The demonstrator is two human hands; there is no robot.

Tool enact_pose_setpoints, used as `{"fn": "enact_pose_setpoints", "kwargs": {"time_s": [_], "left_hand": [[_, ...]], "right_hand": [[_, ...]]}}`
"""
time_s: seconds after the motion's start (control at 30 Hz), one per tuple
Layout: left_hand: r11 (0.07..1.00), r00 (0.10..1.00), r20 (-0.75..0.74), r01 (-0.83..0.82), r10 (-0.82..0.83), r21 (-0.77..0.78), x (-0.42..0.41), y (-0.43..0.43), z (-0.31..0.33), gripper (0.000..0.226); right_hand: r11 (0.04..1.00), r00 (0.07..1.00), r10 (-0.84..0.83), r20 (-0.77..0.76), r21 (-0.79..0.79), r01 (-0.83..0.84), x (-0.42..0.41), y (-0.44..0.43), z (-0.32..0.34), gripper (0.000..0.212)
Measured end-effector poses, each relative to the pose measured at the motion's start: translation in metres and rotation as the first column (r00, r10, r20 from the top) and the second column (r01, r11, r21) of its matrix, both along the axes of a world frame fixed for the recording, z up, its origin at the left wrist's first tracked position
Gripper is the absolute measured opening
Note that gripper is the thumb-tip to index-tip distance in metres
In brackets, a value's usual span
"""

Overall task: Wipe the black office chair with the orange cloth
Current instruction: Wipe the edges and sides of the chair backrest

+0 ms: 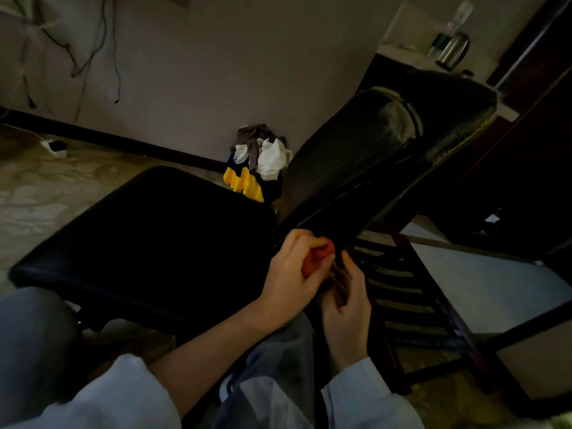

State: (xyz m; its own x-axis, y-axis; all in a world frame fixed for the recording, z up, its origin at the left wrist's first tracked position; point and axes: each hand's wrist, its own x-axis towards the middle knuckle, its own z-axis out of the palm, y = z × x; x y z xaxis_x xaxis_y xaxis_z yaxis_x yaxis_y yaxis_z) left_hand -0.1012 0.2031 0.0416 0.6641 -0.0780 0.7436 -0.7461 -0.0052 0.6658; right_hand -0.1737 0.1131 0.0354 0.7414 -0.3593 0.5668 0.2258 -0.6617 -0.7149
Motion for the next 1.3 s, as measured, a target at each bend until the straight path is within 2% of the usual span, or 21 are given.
{"fn": "enact_pose_setpoints", "kwargs": {"time_s": [0.07,0.17,0.23,0.3,0.53,0.6,0.7,0.77,0.9,1.1,1.3], "left_hand": [[0.999,0.999,0.035,-0.015,0.014,0.036,-0.002,-0.003,0.002,0.023],[0.984,0.984,0.133,-0.131,0.115,0.118,-0.001,-0.005,-0.004,0.023],[0.979,0.974,0.173,-0.168,0.147,0.115,-0.001,-0.005,-0.008,0.024],[0.979,0.973,0.175,-0.172,0.152,0.106,-0.003,-0.004,-0.015,0.023],[0.956,0.984,0.112,-0.159,0.135,0.245,-0.002,0.008,-0.054,0.021],[0.974,0.991,0.072,-0.122,0.11,0.19,-0.003,0.013,-0.048,0.019],[0.996,0.995,-0.013,-0.094,0.094,0.009,-0.007,0.015,-0.029,0.019],[0.996,0.996,-0.031,-0.081,0.081,-0.031,-0.009,0.012,-0.017,0.021],[0.999,0.999,0.003,-0.034,0.033,0.015,-0.007,0.005,-0.017,0.024],[0.995,0.999,-0.013,-0.043,0.044,0.088,-0.006,0.012,-0.059,0.018],[0.99,0.996,-0.094,0.012,0.001,0.14,-0.009,0.027,-0.085,0.019]], "right_hand": [[1.0,1.0,-0.019,0.013,-0.019,0.02,0.0,0.001,-0.001,0.067],[0.999,1.0,-0.018,0.008,-0.029,0.018,-0.002,0.005,-0.001,0.074],[1.0,1.0,-0.01,-0.025,-0.011,0.01,-0.003,0.007,-0.001,0.08],[1.0,0.998,-0.003,-0.058,0.017,0.004,-0.004,0.008,0.0,0.077],[0.996,0.99,0.054,-0.131,0.082,-0.044,-0.011,0.011,-0.004,0.077],[0.996,0.984,0.074,-0.161,0.068,-0.064,-0.014,0.014,-0.009,0.077],[0.997,0.978,0.077,-0.195,0.022,-0.075,-0.015,0.017,-0.015,0.073],[0.998,0.978,0.067,-0.199,0.005,-0.068,-0.014,0.019,-0.016,0.071],[0.998,0.979,0.067,-0.194,0.028,-0.063,-0.015,0.021,-0.018,0.075],[1.0,0.985,-0.024,-0.169,0.009,0.026,-0.013,0.03,-0.029,0.085],[0.999,0.975,0.039,-0.217,0.027,-0.034,-0.016,0.029,-0.04,0.083]]}}
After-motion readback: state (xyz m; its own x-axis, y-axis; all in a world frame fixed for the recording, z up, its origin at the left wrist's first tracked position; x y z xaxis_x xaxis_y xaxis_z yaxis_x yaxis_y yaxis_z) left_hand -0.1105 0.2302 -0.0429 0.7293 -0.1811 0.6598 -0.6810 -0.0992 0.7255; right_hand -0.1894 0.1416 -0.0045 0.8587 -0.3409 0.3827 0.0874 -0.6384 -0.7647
